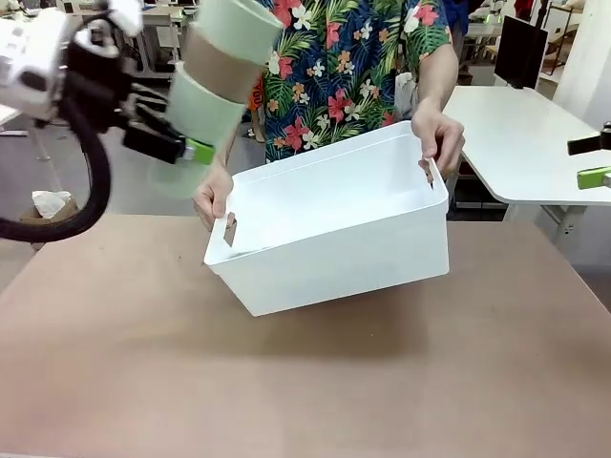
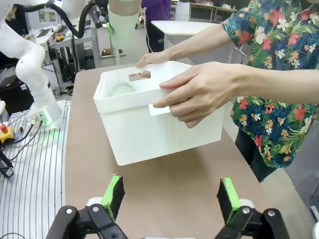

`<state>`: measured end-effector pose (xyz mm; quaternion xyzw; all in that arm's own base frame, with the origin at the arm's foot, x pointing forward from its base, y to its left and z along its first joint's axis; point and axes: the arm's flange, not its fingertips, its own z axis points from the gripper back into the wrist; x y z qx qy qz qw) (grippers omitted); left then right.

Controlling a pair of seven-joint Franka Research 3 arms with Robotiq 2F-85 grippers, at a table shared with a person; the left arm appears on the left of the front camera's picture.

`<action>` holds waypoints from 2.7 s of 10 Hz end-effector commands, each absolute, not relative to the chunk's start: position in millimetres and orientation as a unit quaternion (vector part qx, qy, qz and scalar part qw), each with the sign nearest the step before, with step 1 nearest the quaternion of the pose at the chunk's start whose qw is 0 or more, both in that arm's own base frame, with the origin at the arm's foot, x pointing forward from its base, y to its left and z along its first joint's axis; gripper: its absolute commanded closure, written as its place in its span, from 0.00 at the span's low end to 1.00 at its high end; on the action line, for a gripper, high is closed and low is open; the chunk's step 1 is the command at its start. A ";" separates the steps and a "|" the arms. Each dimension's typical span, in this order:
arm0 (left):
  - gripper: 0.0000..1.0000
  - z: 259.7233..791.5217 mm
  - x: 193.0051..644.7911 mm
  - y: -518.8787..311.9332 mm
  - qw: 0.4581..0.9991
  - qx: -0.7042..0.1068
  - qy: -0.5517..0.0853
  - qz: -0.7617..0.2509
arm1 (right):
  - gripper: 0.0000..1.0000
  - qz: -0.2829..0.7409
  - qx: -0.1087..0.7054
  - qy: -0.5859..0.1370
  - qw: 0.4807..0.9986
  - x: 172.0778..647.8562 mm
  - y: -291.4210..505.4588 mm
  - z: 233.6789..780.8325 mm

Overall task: Stack the cups and store them in the basket.
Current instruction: Place the stack of Reusable plastic cups into the Pantry Basket.

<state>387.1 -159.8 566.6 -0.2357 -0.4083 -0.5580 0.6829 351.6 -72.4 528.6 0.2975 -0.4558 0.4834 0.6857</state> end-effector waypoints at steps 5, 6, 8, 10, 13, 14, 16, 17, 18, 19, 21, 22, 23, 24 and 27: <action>0.13 549.4 434.9 -261.4 0.704 -0.167 -0.326 -0.608 | 0.00 0.477 0.304 -0.466 0.681 354.1 -71.7 532.2; 0.13 542.0 439.0 -272.8 0.708 -0.164 -0.316 -0.610 | 0.00 0.477 0.304 -0.466 0.681 354.1 -71.7 532.2; 0.13 526.3 446.9 -294.9 0.714 -0.154 -0.298 -0.615 | 0.00 0.477 0.304 -0.466 0.681 354.1 -71.7 532.2; 0.13 510.2 456.6 -310.4 0.722 -0.146 -0.287 -0.612 | 0.00 0.477 0.304 -0.466 0.681 354.1 -71.7 532.2; 0.13 484.1 472.1 -329.7 0.735 -0.146 -0.268 -0.606 | 0.00 0.477 0.304 -0.466 0.681 354.1 -71.7 532.2; 0.13 473.6 480.0 -334.9 0.737 -0.139 -0.263 -0.607 | 0.00 0.477 0.304 -0.466 0.681 354.1 -71.7 532.2; 0.13 455.9 490.3 -340.2 0.743 -0.127 -0.258 -0.605 | 0.00 0.477 0.304 -0.466 0.681 354.1 -71.7 532.2; 0.13 448.3 493.3 -341.8 0.743 -0.124 -0.258 -0.605 | 0.00 0.477 0.304 -0.466 0.681 354.1 -71.7 532.2; 0.13 439.8 495.8 -341.7 0.742 -0.114 -0.258 -0.608 | 0.00 0.477 0.304 -0.466 0.681 354.1 -71.7 532.2; 0.13 433.7 497.8 -341.8 0.743 -0.111 -0.255 -0.609 | 0.00 0.477 0.304 -0.466 0.681 354.1 -71.7 532.2; 0.13 422.7 500.3 -342.6 0.742 -0.110 -0.253 -0.611 | 0.00 0.477 0.304 -0.466 0.681 354.1 -71.7 532.2; 0.13 420.1 501.9 -343.5 0.737 -0.105 -0.258 -0.616 | 0.00 0.477 0.304 -0.466 0.681 354.1 -71.7 532.2; 0.00 421.2 502.2 -343.5 0.733 -0.113 -0.253 -0.621 | 0.00 0.477 0.304 -0.466 0.681 354.1 -71.7 532.2; 0.00 423.2 502.3 -342.5 0.735 -0.114 -0.252 -0.619 | 0.00 0.477 0.304 -0.466 0.681 354.1 -71.7 532.2; 0.00 446.9 491.6 -329.9 0.733 -0.127 -0.253 -0.619 | 0.00 0.477 0.304 -0.466 0.681 354.1 -71.7 532.2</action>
